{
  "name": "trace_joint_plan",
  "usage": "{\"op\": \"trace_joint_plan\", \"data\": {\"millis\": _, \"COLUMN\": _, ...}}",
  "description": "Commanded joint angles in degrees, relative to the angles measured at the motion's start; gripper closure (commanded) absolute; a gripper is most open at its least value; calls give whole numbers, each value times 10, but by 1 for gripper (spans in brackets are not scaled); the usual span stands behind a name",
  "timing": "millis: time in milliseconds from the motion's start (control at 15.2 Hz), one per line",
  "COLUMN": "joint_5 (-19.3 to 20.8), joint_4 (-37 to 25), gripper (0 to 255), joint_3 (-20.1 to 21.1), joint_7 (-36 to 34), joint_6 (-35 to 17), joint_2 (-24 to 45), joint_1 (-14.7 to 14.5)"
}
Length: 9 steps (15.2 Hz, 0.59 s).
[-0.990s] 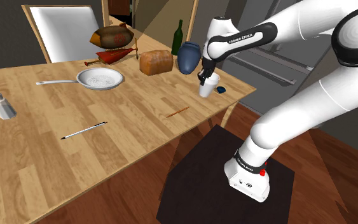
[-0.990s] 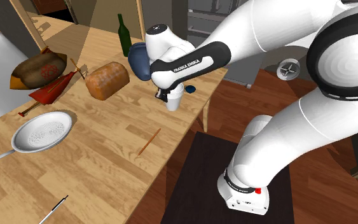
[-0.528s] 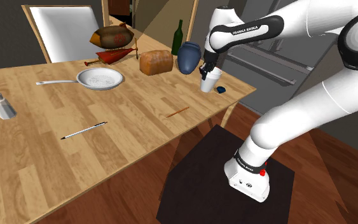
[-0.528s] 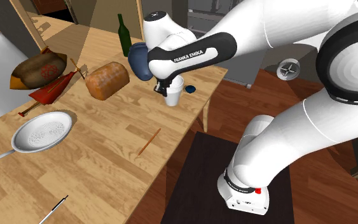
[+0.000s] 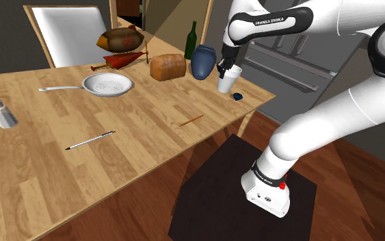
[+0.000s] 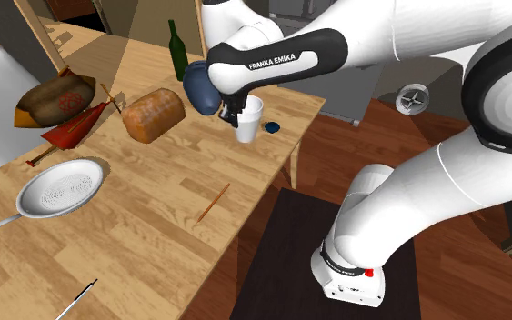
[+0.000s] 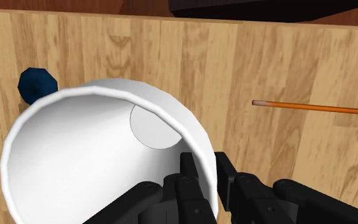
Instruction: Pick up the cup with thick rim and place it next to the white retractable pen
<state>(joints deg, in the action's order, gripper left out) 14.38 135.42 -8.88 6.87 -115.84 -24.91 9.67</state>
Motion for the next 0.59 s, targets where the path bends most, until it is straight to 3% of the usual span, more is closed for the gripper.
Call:
{"op": "trace_joint_plan", "data": {"millis": 0, "joint_5": -2, "joint_4": -14, "gripper": 255, "joint_3": 1, "joint_7": 3, "joint_6": 16, "joint_2": -2, "joint_1": -1}}
{"op": "trace_joint_plan", "data": {"millis": 528, "joint_5": -8, "joint_4": -71, "gripper": 255, "joint_3": 5, "joint_7": 13, "joint_6": 77, "joint_2": -7, "joint_1": -3}}
